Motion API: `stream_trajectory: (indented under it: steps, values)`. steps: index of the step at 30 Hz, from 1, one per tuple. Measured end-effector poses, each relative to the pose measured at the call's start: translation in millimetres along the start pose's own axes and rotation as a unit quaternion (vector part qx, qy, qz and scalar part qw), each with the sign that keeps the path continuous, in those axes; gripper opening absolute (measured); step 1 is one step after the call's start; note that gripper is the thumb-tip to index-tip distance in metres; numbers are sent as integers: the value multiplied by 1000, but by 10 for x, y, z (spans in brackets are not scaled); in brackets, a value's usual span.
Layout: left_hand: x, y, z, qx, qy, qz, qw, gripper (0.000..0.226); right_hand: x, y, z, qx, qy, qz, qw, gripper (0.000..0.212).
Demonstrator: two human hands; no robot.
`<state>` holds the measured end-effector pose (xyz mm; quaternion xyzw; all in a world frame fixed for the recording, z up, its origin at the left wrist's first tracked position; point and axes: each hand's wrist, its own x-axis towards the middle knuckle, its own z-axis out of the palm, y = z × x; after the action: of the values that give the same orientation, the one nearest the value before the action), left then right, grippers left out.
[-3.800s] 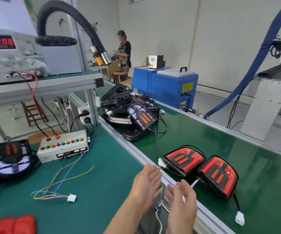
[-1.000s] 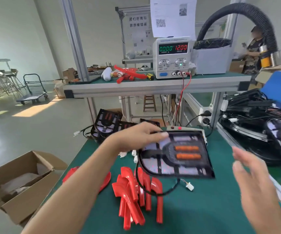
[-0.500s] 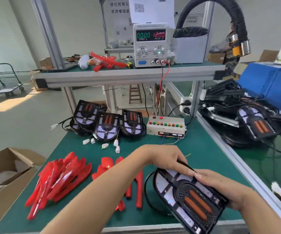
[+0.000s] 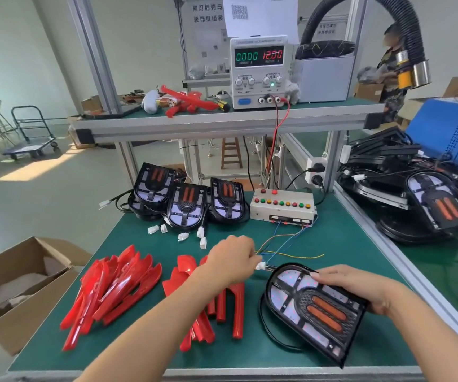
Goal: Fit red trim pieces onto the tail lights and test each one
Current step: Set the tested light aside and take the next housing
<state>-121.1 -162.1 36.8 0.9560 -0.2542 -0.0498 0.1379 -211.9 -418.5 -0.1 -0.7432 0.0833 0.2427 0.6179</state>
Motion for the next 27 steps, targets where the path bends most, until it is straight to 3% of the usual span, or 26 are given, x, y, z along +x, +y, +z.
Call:
stream_trajectory:
  steps: [2, 5, 12, 18, 23, 25, 27]
  values:
    - [-125, -29, 54, 103, -23, -32, 994, 36, 16, -11, -6, -19, 5, 9, 1000, 41]
    - [-281, 17, 223, 180, -57, -38, 981, 41, 40, 3, -1, -44, 25, 20, 999, 53]
    - [-378, 41, 475, 208, -85, -73, 972, 38, 17, 142, 161, -41, 68, 23, 997, 48]
    - [-426, 0, 235, 87, -20, -102, 991, 20, -21, 205, 362, -143, 126, -6, 982, 59]
    - [-530, 147, 225, -109, 58, -105, 987, 54, -20, 273, 473, -149, 159, -19, 976, 79]
    - [-558, 293, 331, -194, 74, -114, 971, 58, -59, 278, 480, -139, 214, -38, 966, 78]
    - [-568, 454, 464, -288, 61, -121, 948, 53, -163, 261, 496, -171, 321, -97, 927, 63]
